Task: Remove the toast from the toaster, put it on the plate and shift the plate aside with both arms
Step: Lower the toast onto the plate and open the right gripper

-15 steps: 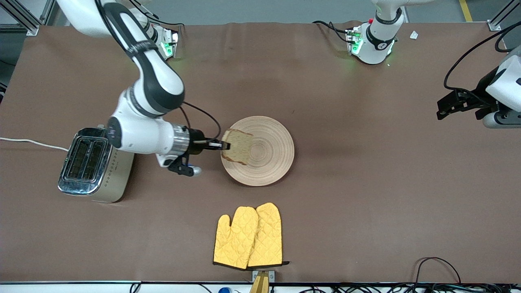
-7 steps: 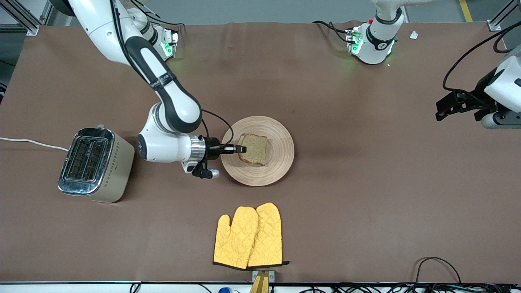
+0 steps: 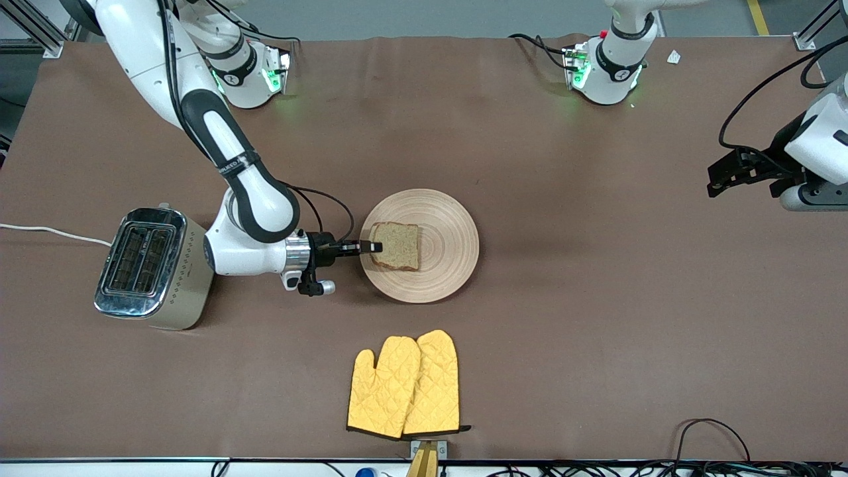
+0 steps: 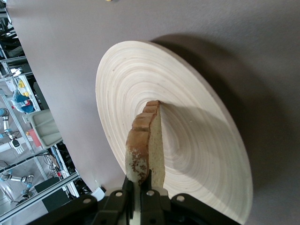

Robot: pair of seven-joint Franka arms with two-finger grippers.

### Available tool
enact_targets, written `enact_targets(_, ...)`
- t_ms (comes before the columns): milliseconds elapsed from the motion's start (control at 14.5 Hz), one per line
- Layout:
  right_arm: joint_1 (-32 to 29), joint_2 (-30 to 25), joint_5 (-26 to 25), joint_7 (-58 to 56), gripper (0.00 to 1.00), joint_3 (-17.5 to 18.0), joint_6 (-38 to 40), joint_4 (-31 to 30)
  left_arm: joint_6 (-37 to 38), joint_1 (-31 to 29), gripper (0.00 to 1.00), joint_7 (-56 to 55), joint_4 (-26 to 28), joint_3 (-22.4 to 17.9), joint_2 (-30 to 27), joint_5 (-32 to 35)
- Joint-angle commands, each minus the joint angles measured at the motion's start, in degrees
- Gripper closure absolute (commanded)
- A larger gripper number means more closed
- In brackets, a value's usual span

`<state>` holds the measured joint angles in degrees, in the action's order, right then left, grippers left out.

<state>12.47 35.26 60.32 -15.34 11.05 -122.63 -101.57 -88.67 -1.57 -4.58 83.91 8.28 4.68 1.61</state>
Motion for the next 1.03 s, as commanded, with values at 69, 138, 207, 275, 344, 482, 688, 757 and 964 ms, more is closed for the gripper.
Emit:
enact_targets(69, 0.1, -0.7, 1.8, -1.3, 0.99, 0.4, -0.9, -2.4, -0.5, -0.3, 0.0, 0.5, 0.3, 0.3, -0.3, 1.0)
enact_targets(138, 0.1, -0.7, 1.8, -1.3, 0.99, 0.4, -0.9, -3.1, -0.5, -0.4, 0.0, 0.5, 0.2, 0.3, -0.2, 1.0)
enact_targets(207, 0.0, -0.7, 1.8, -1.4, 0.99, 0.4, -0.9, -3.3, -0.5, -0.3, 0.0, 0.7, 0.3, 0.3, -0.1, 1.0)
enact_targets(275, -0.1, -0.7, 1.8, -1.4, 0.99, 0.4, -0.9, -3.3, -0.5, -0.3, 0.0, 0.8, 0.4, 0.3, -0.1, 1.0)
enact_targets(344, -0.3, -0.7, 1.7, -1.4, 0.99, 0.4, -0.7, -3.5, -0.5, -0.4, 0.0, 0.9, 0.4, 0.3, -0.1, 1.0)
enact_targets(482, -0.3, -0.7, 1.7, -1.4, 0.98, 0.3, -0.5, -3.6, -0.5, -0.5, 0.0, 0.9, 0.3, 0.3, -0.1, 1.0)
enact_targets(688, -0.5, -0.6, 1.7, -1.4, 0.41, 0.3, -0.2, -3.6, -0.5, -0.4, 0.0, 0.9, 0.2, 0.3, 0.1, 1.1)
enact_targets(757, -0.5, -0.6, 1.7, -1.3, 0.17, 0.3, -0.3, -3.6, -0.6, -0.3, 0.0, 0.9, 0.2, 0.2, 0.1, 1.1)
enact_targets(964, -0.3, -0.7, 1.7, -0.8, 0.0, 0.3, -0.5, -3.4, -0.6, -0.4, 0.0, 1.0, 0.0, 0.2, 0.1, 1.1)
